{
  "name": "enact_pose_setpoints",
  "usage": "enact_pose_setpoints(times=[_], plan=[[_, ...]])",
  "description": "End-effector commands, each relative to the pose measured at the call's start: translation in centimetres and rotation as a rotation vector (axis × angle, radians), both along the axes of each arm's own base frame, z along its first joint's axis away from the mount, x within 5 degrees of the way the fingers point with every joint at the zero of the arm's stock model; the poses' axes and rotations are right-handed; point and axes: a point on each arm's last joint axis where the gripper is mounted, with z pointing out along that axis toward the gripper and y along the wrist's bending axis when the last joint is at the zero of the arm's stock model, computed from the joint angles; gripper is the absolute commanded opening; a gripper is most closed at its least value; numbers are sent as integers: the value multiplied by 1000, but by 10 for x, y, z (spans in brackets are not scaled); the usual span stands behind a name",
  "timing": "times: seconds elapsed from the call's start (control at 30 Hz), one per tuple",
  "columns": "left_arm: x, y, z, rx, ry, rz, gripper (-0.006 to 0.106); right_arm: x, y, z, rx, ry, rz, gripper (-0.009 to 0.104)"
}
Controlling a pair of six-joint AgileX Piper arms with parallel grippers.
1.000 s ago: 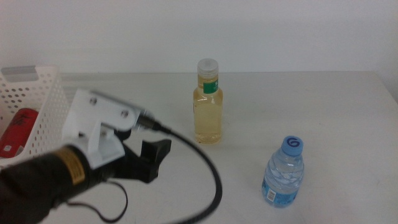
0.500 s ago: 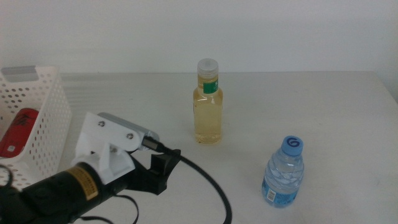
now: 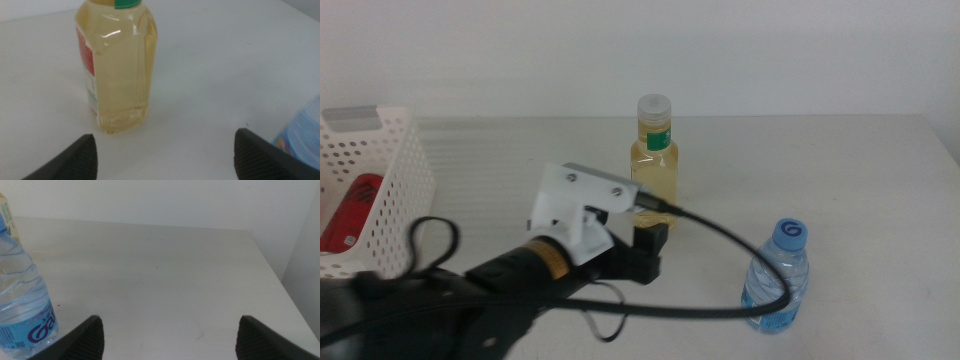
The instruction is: Use arms to grab the bottles and put them into the dustbin to the left of the table.
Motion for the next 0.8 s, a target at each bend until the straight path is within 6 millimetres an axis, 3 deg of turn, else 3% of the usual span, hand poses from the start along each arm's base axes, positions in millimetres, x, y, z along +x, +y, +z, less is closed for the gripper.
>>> enact_pose_setpoints(times=[0.0,0.23,0.4,0.77], plan=[[9,-12,22,-82,-124,66,89,-1,0,11,-12,-107,0,74],[19,-36,17,-10,-226,242,89,-1,0,11,-12,-107,0,74],[34,-49,12,27,-242,256,89,-1,0,11,-12,-107,0,74],[71,-60,8,35,-280,279,89,-1,0,11,-12,-107,0,74]])
